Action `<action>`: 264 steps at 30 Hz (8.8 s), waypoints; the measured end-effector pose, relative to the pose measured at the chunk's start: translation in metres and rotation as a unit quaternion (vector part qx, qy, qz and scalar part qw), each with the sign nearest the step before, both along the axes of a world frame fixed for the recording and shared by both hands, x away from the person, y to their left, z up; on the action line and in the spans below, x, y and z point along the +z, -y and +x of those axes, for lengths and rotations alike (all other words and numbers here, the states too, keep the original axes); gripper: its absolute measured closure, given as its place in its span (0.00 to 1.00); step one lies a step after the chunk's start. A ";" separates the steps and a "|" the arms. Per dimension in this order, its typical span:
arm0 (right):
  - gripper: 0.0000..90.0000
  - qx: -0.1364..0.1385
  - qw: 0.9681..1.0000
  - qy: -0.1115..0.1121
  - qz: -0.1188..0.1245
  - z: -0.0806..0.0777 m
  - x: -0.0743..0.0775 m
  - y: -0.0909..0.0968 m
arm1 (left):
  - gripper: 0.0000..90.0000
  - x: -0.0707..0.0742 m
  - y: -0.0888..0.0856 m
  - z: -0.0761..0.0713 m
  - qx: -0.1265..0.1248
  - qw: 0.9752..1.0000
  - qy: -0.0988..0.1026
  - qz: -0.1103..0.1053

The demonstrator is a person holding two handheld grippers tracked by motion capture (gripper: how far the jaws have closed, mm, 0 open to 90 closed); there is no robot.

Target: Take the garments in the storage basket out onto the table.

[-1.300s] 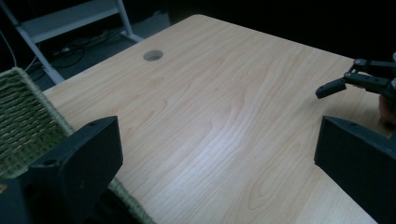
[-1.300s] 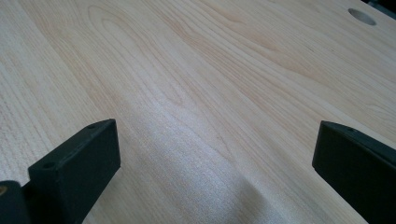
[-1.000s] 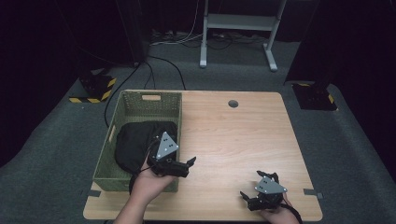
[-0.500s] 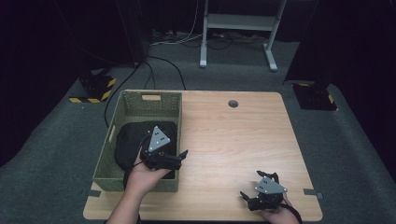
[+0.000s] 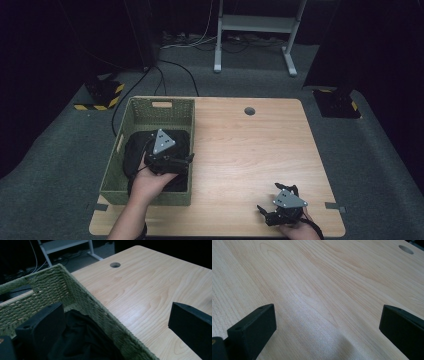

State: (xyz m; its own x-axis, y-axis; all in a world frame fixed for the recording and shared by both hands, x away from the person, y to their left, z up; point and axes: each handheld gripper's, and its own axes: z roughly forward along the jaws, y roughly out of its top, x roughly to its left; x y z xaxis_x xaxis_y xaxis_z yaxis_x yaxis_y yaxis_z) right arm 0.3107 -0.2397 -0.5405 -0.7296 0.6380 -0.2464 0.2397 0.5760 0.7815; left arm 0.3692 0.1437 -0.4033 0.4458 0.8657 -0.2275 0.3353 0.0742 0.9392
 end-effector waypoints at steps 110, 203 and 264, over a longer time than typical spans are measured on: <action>0.01 0.003 1.000 -0.001 0.013 0.000 0.001 0.002 | 0.00 -0.101 -0.075 0.088 0.152 0.946 -0.278 0.071; 0.01 0.006 1.000 0.000 0.011 -0.001 0.001 0.003 | 0.76 -0.014 -0.082 0.047 0.159 0.986 -0.055 -0.022; 0.01 0.008 1.000 0.004 0.012 -0.002 0.001 0.002 | 0.76 0.086 -0.068 -0.006 0.153 0.963 0.185 -0.124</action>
